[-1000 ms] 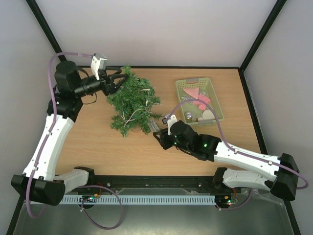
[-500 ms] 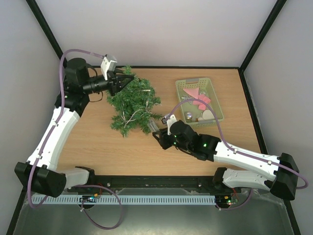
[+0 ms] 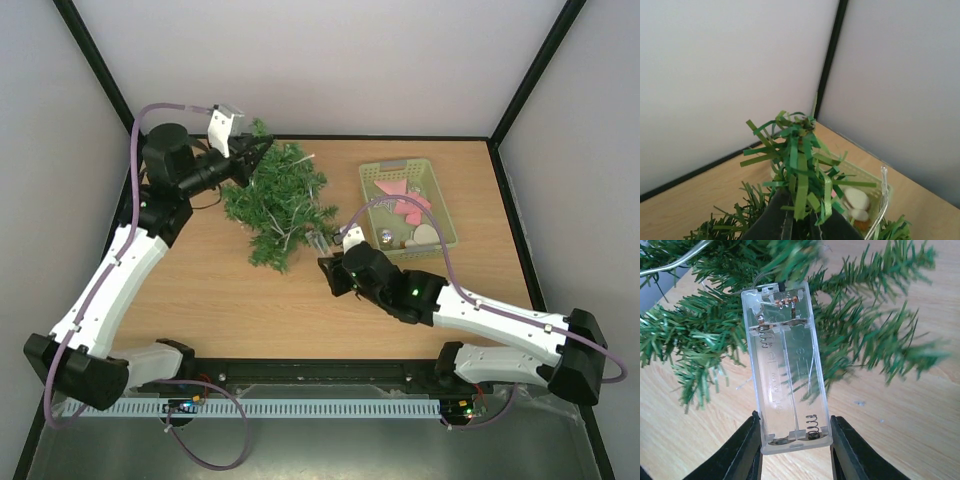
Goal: Decorate the small christmas tree
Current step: Wrap the decoration item around the Christmas tree.
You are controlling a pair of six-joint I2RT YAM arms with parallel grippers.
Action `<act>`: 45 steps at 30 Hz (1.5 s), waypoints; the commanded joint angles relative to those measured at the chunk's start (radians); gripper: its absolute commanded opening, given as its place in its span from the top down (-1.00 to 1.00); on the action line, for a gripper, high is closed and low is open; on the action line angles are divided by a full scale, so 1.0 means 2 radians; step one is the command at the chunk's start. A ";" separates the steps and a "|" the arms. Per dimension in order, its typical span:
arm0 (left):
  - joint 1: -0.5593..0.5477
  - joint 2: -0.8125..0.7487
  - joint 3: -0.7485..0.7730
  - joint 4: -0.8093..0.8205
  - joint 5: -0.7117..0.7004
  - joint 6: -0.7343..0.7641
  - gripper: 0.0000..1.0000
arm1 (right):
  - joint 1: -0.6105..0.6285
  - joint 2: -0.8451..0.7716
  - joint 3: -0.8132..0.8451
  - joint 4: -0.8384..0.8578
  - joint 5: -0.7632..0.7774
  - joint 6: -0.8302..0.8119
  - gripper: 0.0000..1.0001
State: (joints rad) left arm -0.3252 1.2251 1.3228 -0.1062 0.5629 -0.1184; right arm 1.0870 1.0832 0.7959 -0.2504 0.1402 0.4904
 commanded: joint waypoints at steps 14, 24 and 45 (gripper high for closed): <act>-0.112 -0.065 -0.056 0.114 -0.294 0.006 0.95 | 0.001 0.076 0.070 0.050 -0.019 0.150 0.38; -0.129 -0.072 -0.082 0.126 -0.351 0.000 0.95 | 0.002 0.121 0.065 0.122 -0.078 0.251 0.36; -0.139 -0.087 -0.103 0.128 -0.366 0.000 0.95 | 0.008 0.147 0.052 0.200 -0.142 0.306 0.29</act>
State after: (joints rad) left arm -0.5961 1.0801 1.1152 0.0544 -0.1505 -0.1196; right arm 1.0927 1.3674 0.9077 0.0994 -0.1551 1.1240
